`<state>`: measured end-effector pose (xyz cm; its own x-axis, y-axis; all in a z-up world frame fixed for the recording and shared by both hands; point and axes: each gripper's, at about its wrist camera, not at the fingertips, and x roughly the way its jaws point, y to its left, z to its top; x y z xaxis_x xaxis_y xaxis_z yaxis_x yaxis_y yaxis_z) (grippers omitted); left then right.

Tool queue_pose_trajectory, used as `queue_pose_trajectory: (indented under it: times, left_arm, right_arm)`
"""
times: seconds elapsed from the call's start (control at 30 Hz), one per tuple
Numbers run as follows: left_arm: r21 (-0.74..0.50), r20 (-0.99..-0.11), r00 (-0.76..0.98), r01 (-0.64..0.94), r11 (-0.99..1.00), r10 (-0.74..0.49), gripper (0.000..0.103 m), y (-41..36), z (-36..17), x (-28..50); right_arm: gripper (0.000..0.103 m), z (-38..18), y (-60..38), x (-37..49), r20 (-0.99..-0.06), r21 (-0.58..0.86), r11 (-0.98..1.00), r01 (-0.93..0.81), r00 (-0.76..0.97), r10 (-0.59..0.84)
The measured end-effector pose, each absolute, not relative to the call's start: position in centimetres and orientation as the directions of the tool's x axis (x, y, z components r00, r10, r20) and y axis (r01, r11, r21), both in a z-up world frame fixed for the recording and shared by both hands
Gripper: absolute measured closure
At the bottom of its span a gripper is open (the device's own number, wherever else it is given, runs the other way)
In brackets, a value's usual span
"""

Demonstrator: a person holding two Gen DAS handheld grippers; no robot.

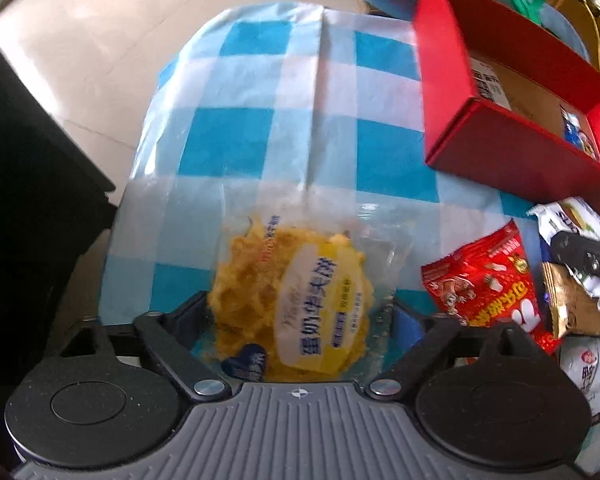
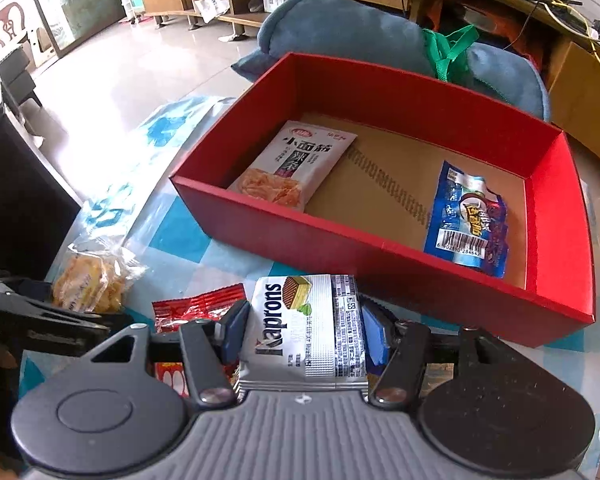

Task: Organize snacks
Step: 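Grasp the yellow waffle bag with the left tool while the right grasps the Kaprons packet, then carry the waffle bag into the red box with the left tool while the right carries the Kaprons packet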

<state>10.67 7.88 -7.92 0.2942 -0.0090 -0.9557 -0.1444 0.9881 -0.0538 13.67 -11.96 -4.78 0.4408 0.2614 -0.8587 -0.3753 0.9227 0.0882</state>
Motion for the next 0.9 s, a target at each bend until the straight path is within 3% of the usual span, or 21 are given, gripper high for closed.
queue_pose_trajectory:
  times: [0.1,0.33,0.73,0.9]
  left_arm:
    - [-0.104,-0.952,0.302,-0.147,0.984,-0.055,0.020,7.7,-7.4,10.5]
    - [-0.120,-0.944,0.316,-0.070,0.990,-0.092,0.021,5.8,-6.5,8.8]
    - [-0.029,-0.939,0.339,0.105,0.994,-0.063,0.020,0.7,-6.7,6.4]
    - [0.028,-0.935,0.354,0.141,0.990,-0.024,0.012,-0.4,-7.2,6.4]
  right_arm:
    - [0.047,-4.3,-11.9,13.4,-0.851,0.088,0.921,-0.380,0.452,0.268]
    - [0.047,-3.1,-12.8,11.4,-0.840,0.105,0.925,-0.365,0.465,0.279]
    - [0.047,-4.1,-14.3,4.8,-0.869,0.062,0.927,-0.369,0.437,0.232]
    - [0.042,-6.2,-14.6,4.7,-0.891,0.043,0.926,-0.374,0.404,0.205]
